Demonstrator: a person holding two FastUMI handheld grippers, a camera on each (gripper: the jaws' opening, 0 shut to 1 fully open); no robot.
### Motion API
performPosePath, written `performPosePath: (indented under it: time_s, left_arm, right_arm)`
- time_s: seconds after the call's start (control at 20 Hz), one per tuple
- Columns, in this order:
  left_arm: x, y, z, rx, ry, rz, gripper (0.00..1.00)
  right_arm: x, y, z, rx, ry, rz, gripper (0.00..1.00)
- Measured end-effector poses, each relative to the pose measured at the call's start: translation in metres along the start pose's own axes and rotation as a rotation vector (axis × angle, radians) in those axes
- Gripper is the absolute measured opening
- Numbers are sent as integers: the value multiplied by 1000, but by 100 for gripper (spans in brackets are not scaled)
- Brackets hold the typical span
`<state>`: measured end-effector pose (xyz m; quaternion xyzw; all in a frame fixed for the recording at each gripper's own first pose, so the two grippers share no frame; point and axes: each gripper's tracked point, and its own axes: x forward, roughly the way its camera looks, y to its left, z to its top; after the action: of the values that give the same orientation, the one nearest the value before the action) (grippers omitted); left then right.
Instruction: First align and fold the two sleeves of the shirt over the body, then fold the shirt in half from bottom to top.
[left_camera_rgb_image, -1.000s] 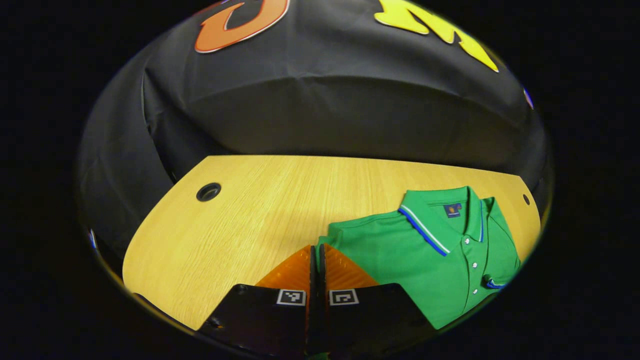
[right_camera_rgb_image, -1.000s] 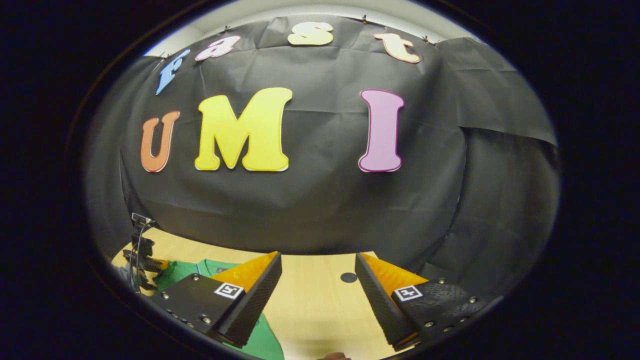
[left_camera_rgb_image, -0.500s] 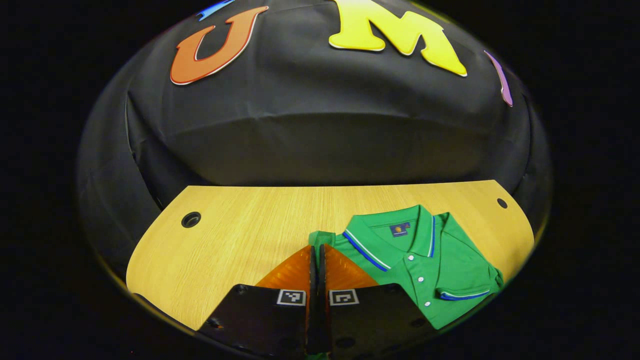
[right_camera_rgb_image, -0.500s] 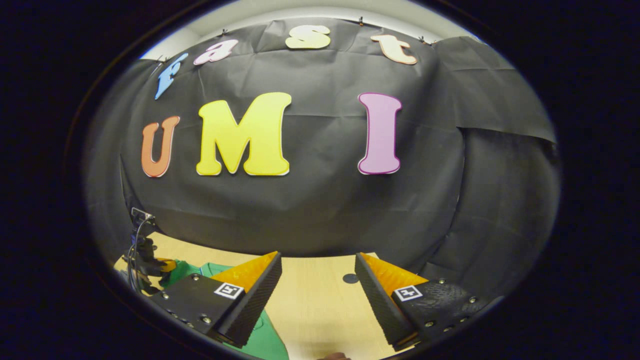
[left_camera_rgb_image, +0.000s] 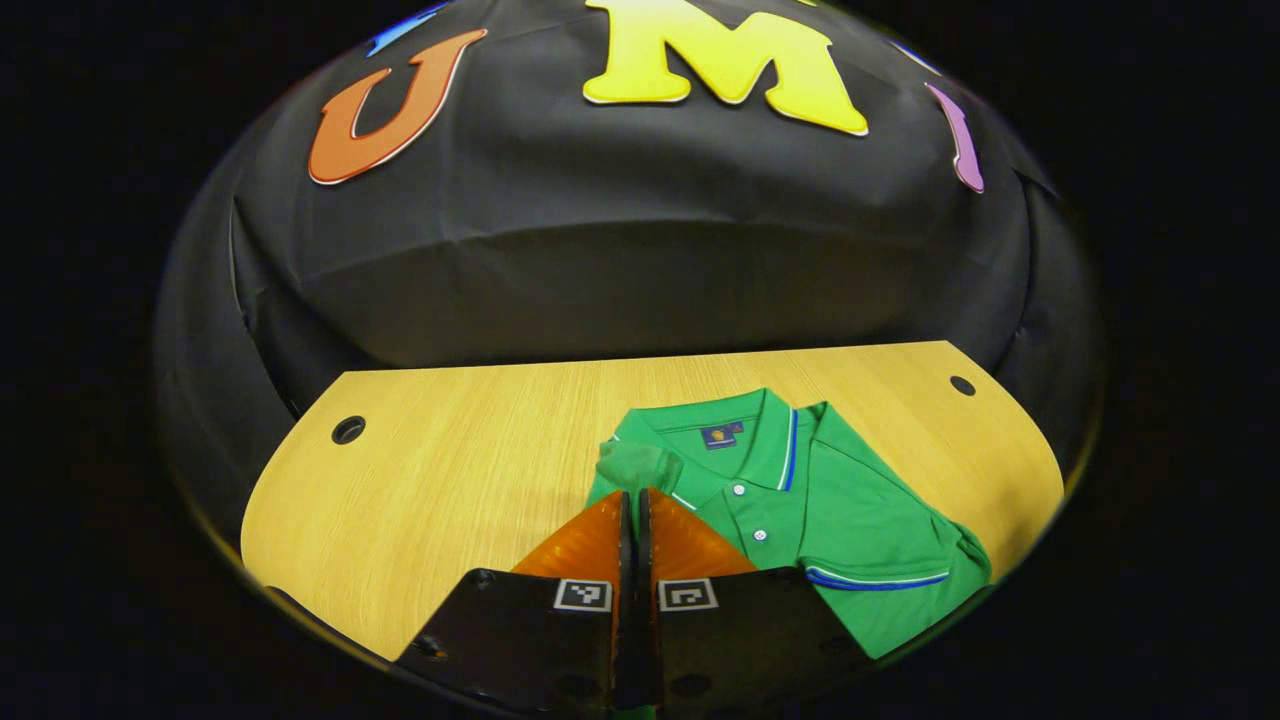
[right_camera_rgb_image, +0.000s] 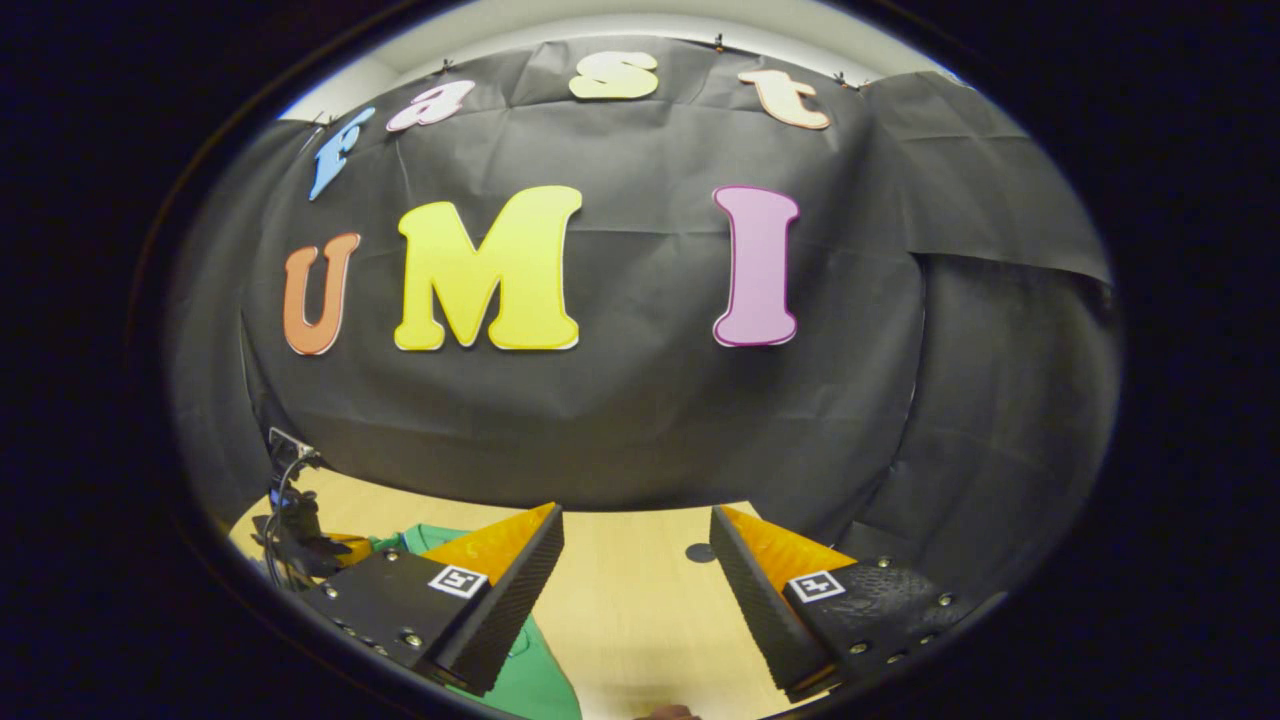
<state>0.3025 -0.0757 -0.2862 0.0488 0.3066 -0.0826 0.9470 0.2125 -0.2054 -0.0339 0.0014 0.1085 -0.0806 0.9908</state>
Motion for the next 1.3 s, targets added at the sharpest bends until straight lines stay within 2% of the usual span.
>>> performPosePath:
  time_s: [0.4,0.45,0.55,0.7,0.75,0.9,1.05,1.15,1.2,1.3]
  left_arm:
    - [-7,-27,-6,37,5,-36,3]
    - [-6,-30,-8,41,14,-42,3]
    - [3,-31,-19,52,37,-43,5]
    - [-6,-34,-33,70,103,-38,90]
    - [-8,-34,-34,76,103,-34,97]
    - [-27,-27,-31,105,80,-14,96]
    - [-56,-17,-21,110,36,1,96]
    - [-85,-9,-19,101,10,11,97]
    - [-102,-6,-18,95,-4,13,100]
    - [-136,1,-23,91,-21,25,96]
  right_arm:
    - [-4,-6,-9,27,13,-9,93]
    - [-4,-6,-9,31,14,-7,96]
    - [-6,-7,-10,33,15,-7,93]
    - [-8,-10,-13,35,18,-5,93]
    - [-9,-10,-14,38,22,-2,93]
    - [-16,-9,-21,54,28,1,96]
    - [-32,-2,-37,67,42,12,93]
    - [-46,6,-52,58,65,22,93]
    - [-54,10,-57,58,71,28,93]
    - [-74,19,-66,65,81,47,93]
